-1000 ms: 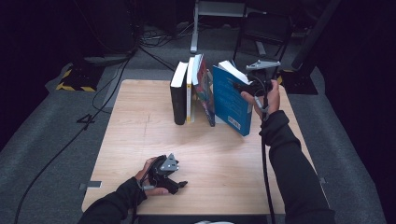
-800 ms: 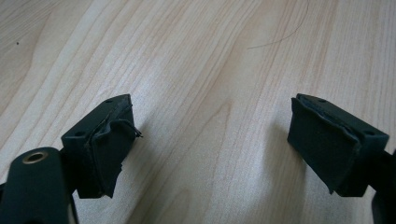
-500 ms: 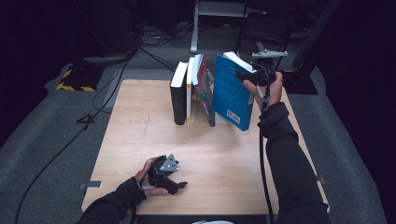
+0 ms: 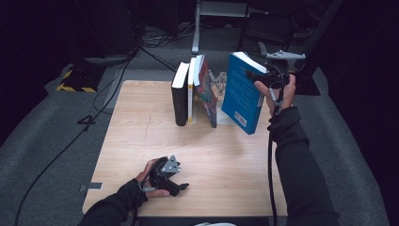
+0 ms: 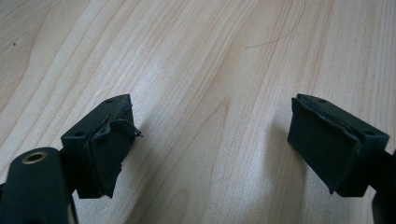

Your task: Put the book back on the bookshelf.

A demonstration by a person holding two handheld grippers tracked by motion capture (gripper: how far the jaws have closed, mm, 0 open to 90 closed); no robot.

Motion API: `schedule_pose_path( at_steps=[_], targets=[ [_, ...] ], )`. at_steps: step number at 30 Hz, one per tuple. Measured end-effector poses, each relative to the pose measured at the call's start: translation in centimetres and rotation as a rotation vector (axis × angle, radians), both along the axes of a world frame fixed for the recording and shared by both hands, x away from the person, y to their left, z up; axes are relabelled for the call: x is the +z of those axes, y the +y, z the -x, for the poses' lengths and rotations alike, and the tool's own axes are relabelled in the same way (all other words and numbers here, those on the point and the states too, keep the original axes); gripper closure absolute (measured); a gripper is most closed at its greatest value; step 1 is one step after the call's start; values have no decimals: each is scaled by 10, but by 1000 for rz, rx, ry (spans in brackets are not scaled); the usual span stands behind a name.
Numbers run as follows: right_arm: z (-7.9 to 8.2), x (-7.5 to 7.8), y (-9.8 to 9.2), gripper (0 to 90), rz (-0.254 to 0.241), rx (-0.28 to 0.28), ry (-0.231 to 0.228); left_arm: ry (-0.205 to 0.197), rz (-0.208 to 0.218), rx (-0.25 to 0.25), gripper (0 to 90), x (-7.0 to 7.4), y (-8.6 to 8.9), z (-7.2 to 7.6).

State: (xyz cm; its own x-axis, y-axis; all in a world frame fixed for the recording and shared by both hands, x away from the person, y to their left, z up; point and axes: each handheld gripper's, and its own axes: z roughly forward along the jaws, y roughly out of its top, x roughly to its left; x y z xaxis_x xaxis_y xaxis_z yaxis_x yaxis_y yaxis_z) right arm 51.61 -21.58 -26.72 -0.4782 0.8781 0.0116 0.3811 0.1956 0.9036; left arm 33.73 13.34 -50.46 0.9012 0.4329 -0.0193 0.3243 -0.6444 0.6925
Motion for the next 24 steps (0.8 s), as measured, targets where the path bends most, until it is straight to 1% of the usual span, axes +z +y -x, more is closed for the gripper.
schedule_pose_path(
  at_steps=[2, 4, 6, 10, 11, 14, 17, 24],
  targets=[
    [0, 0, -1, 600, -6, 0, -1, 0, 0, 0, 150, 0, 0, 0],
    [-2, -2, 3, 600, 12, 9, 1, 0, 0, 0, 150, 0, 0, 0],
    [-3, -3, 8, 600, 41, 15, 2, 1, 0, -1, 150, 0, 0, 0],
    [-14, -8, 18, 600, 56, 9, 2, 0, 0, 0, 150, 0, 0, 0],
    [-14, -8, 18, 600, 56, 9, 2, 0, 0, 0, 150, 0, 0, 0],
    [-27, -12, 27, 600, 67, 9, -1, 0, 0, -2, 150, 0, 0, 0],
    [-35, -13, 34, 600, 70, 5, -5, -1, -3, -4, 151, 0, 0, 0],
    [-51, -15, 45, 600, 74, -28, -34, 1, 1, -6, 151, 0, 0, 0]
  ],
)
